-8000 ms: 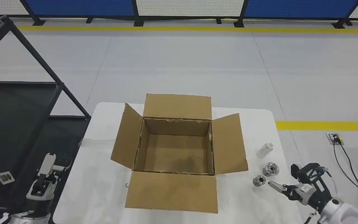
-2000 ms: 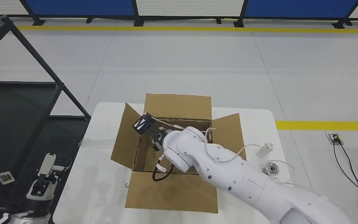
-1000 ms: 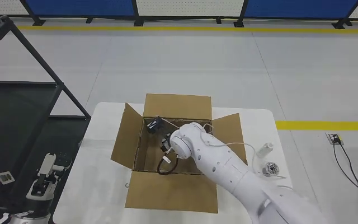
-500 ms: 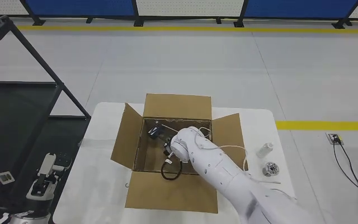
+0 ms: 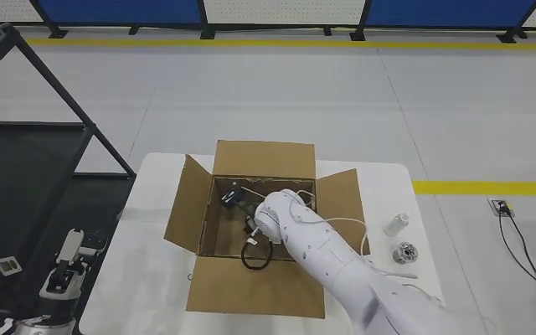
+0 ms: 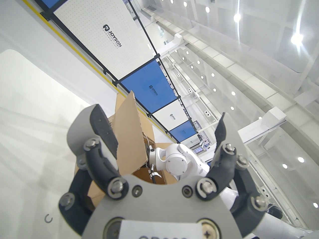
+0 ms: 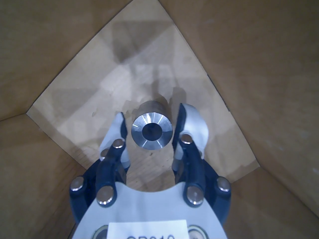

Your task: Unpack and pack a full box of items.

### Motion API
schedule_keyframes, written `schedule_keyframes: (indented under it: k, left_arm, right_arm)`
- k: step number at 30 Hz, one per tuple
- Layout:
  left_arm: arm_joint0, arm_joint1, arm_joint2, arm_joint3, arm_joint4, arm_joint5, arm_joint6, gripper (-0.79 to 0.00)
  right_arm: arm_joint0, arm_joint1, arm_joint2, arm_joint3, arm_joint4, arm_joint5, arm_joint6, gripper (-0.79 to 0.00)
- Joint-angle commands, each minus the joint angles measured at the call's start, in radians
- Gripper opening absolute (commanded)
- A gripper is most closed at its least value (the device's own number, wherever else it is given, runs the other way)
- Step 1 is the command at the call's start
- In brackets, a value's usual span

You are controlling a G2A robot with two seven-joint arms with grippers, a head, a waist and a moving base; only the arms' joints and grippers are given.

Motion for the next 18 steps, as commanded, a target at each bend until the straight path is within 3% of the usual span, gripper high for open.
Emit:
schedule_keyframes:
  k: [1,10,18]
  left_arm:
    - [0.0,0.0,0.0,0.0,0.0,0.0,0.0,0.0]
    - [0.0,0.0,0.0,0.0,0.0,0.0,0.0,0.0]
    - [0.0,0.0,0.0,0.0,0.0,0.0,0.0,0.0]
  right_arm:
    - [0.0,0.0,0.005,-0.002,-0.005,0.002,-0.003,0.0]
    - [-0.013,0.031,0.042,-0.096,-0.059,0.052,-0.033,0.0]
    - [-0.098,0.134,0.138,-0.353,-0.141,0.099,-0.01,0.0]
